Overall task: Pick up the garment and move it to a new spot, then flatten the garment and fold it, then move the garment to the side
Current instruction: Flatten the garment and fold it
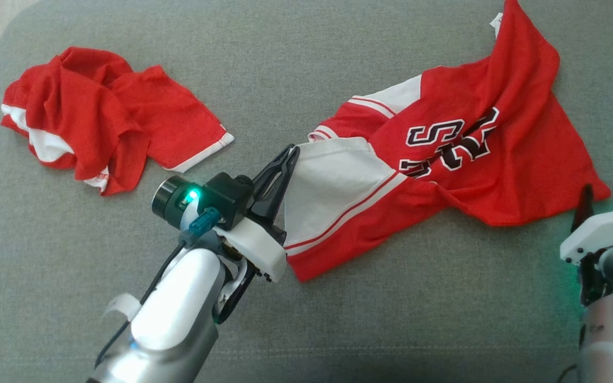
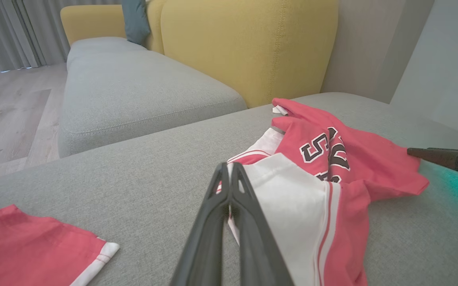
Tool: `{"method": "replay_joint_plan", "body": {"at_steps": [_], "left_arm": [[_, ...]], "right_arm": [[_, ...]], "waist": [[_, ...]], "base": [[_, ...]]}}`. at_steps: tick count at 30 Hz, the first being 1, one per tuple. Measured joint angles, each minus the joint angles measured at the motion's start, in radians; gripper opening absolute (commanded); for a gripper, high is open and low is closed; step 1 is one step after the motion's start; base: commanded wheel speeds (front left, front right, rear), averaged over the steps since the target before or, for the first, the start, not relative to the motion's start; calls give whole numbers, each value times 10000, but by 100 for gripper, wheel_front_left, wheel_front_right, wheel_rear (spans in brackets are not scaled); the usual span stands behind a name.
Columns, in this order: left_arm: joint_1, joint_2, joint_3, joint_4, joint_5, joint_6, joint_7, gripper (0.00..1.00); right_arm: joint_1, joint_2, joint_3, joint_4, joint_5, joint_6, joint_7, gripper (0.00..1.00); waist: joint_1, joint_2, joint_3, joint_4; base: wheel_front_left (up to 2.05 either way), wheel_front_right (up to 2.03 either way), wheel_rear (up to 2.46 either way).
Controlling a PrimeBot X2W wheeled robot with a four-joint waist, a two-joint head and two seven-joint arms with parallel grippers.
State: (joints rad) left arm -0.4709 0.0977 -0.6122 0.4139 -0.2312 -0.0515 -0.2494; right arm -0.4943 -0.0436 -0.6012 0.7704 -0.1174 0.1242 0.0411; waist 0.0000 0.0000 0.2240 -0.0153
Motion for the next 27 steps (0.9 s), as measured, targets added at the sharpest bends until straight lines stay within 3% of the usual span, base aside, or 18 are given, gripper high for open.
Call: {"method": "replay_joint_plan", "body": {"at_steps": [17,18,19,21,27], "left_arm": [[-2,150,0,-209,0,0,0,0],[-2,151,0,-209,0,2,0,0],[-3,157,0,-209,0,2,0,0],[-4,174,0,-211,0,2,0,0],[-5,245,25,-326,0,48,0,0]], "right_arm": [[-802,-17,-640,1446,-777,0,-704,100],[-851,-23,-671,1496,-798,0,-773,90],[-917,-27,-702,1546,-819,0,-779,54],[-1019,-35,-706,1647,-901,0,-867,0],[-1157,-27,-610,1824,-1011,0,-1298,0]], "waist": [[0,0,187,-36],[0,0,207,-33],[0,0,225,-30],[0,0,253,-23],[0,0,200,-19]], "base": [[0,0,0],[0,0,0],[0,0,0],[0,0,0],[0,0,0]]}}
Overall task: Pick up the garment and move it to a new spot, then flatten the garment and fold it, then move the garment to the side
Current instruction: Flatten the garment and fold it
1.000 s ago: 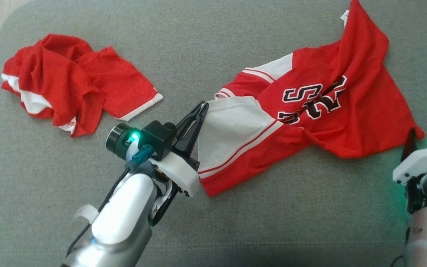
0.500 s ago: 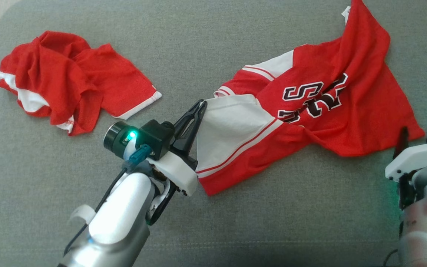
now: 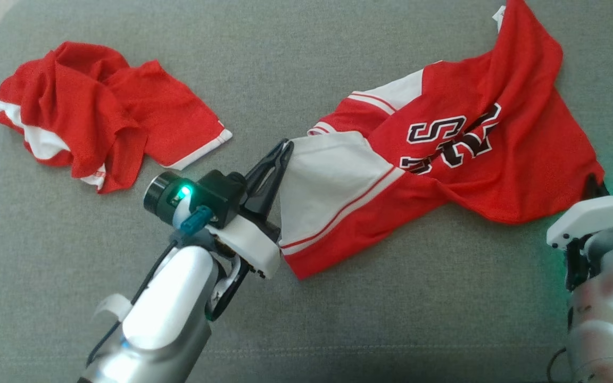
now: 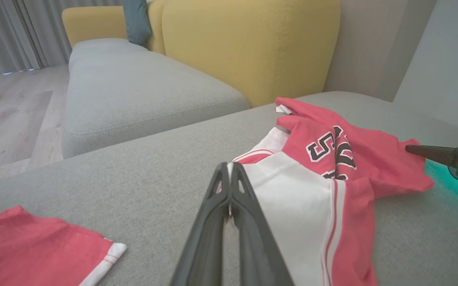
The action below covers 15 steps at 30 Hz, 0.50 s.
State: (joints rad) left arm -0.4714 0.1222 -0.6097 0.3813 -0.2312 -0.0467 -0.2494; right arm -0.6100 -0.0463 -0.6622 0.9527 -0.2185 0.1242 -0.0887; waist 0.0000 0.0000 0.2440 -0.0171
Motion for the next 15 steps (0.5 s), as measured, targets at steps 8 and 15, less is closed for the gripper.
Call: {"method": "replay_joint_plan", "body": {"at_steps": [8,15], "left_arm": [[3,221,585,-1149,15,305,0,0],[-243,700,1406,-2569,401,516,-2,0]], "right_arm": [[-331,-2,1243,-389,500,0,-529,0],[-1166,-12,3070,-2128,2372,0,-194,0]], "waist": [[0,0,-561,-113],[0,0,-1339,-277]], "base": [[0,0,0],[0,0,0]]}}
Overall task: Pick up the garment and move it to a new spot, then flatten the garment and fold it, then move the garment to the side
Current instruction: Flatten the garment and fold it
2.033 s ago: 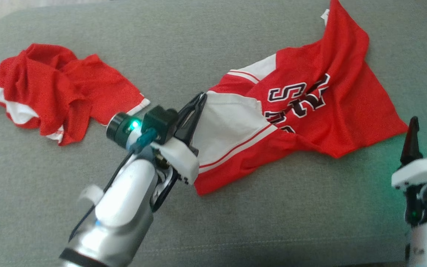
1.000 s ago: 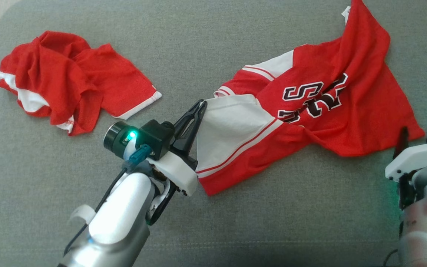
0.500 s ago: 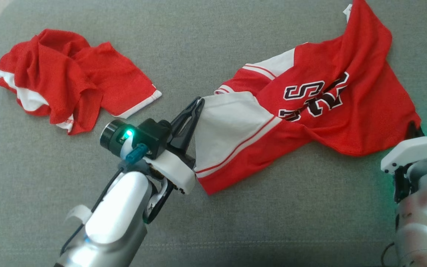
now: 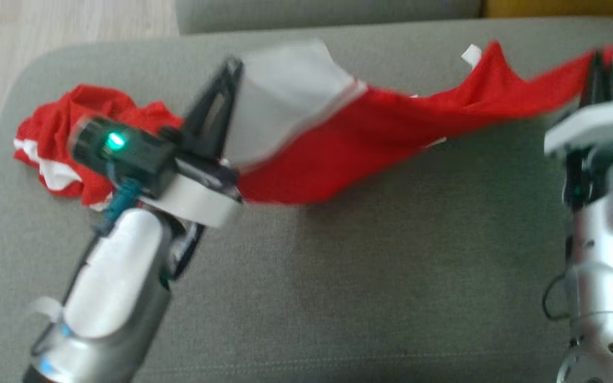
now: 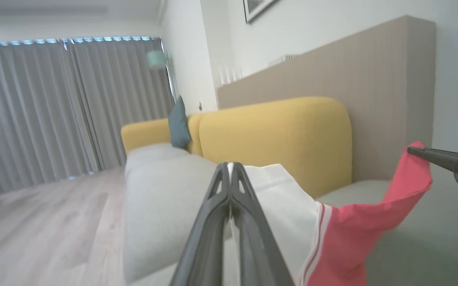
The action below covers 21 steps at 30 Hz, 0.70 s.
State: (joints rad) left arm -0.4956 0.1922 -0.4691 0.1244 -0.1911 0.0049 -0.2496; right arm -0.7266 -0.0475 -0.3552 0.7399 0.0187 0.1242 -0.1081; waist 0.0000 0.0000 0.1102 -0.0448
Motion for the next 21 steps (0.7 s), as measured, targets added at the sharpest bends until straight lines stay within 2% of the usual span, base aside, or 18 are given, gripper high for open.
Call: {"method": "replay_joint_plan", "body": {"at_steps": [5,12,21], "left_arm": [[-711,242,512,-798,244,58,-73,0],[-1259,366,1001,-1244,426,230,-75,0],[-1239,332,1340,-2608,543,585,-79,0]], "right_arm": [[-213,-10,1045,-1889,1563,0,675,0],[-400,-54,1037,-4029,3452,-2,1427,0],[563,-50,855,-5576,4780,-2,2303,0]], "waist": [[0,0,-635,-106],[0,0,-1427,-35],[0,0,-1939,237]], "base": [[0,0,0],[0,0,0],[0,0,0]]}}
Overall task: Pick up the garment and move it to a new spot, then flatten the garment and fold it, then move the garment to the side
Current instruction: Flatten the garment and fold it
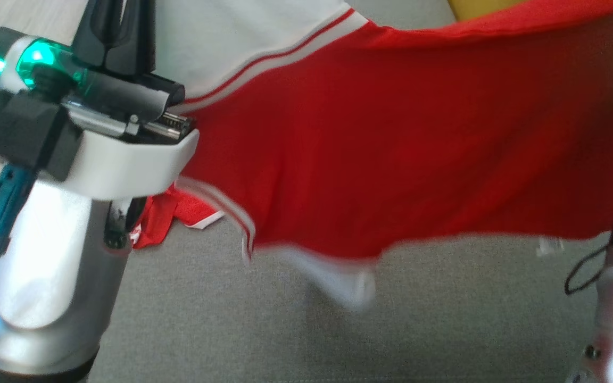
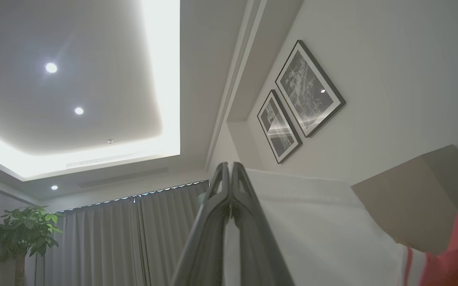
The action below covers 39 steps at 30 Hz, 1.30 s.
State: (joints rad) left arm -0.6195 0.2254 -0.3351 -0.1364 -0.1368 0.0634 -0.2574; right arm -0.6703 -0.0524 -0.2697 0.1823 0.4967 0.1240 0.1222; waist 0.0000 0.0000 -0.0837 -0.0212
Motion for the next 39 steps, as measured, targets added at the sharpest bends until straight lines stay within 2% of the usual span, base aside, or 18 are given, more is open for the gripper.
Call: {"method": "replay_joint_plan", "body": {"at_steps": [6,9,12,16,19,25,29,31,34,39], "left_arm": [[-68,159,88,-430,81,-31,21,0],[-520,393,69,-59,136,-389,253,0],[-1390,598,59,754,52,-888,456,0],[-3328,926,-23,2320,35,-1492,424,0],[-4895,1058,-59,3856,94,-1699,242,0],[-8168,1072,98,6121,476,-1693,-2,0],[-9691,775,424,5939,562,-1544,-8,0],[-9818,669,481,5756,564,-1530,-27,0],[-9304,533,407,5568,520,-1674,-27,0],[-7342,267,-226,4874,353,-1850,-27,0]], "right_arm": [[492,2,-201,-851,301,0,704,0],[375,4,-290,-941,211,0,909,0],[-140,6,-313,-431,82,0,988,0],[-2023,-19,-153,1189,-194,0,625,0],[-3926,-29,314,2922,-456,0,-104,0],[-7632,-67,343,6435,-583,0,-2464,0],[-9458,-138,485,7873,-454,0,-3561,0],[-9955,-144,777,8418,-75,0,-3762,0],[-9817,-144,1009,8857,407,0,-3791,0],[-8390,-153,1137,9246,740,0,-3791,0]], "waist": [[0,0,84,-64],[0,0,333,-152],[0,0,726,-265],[0,0,1592,-424],[0,0,2319,-560],[1,-1,3624,-816],[1,0,4313,-874],[1,0,4703,-842],[1,-1,5057,-744],[3,-1,5509,-440]], "base": [[0,0,0],[0,0,0],[0,0,0],[0,0,0],[0,0,0],[0,0,0],[0,0,0],[0,0,0],[0,0,0],[0,0,0]]}}
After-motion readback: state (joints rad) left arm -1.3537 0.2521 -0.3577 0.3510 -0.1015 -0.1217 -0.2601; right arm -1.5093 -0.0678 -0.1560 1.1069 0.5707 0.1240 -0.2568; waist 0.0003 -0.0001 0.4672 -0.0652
